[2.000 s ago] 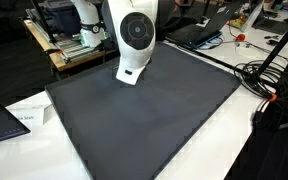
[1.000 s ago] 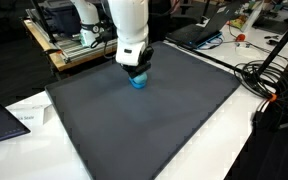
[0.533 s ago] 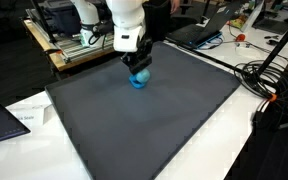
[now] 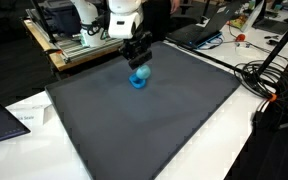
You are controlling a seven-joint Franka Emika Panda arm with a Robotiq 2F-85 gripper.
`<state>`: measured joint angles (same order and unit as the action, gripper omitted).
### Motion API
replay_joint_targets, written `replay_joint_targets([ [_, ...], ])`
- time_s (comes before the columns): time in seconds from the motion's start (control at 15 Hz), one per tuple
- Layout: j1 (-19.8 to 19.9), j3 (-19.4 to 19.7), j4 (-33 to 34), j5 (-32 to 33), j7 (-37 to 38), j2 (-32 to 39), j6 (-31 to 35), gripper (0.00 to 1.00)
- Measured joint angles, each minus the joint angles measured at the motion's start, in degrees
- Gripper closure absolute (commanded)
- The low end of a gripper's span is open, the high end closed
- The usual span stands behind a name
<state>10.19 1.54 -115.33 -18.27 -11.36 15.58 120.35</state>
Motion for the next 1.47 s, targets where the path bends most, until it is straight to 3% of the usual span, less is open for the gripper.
replay_joint_targets([
  [0.33, -2.4, 0.8, -2.5, 1.4, 10.5, -1.3, 5.4, 0.78],
  [0.6, -4.9, 1.9, -3.4, 6.8, 21.5, -1.5, 7.1, 0.78],
  [0.93, -7.5, 3.1, -3.5, 13.8, 33.5, -1.8, 7.1, 0.78],
  [1.47, -10.1, 3.9, -3.4, 18.8, 49.0, -1.8, 6.2, 0.78],
])
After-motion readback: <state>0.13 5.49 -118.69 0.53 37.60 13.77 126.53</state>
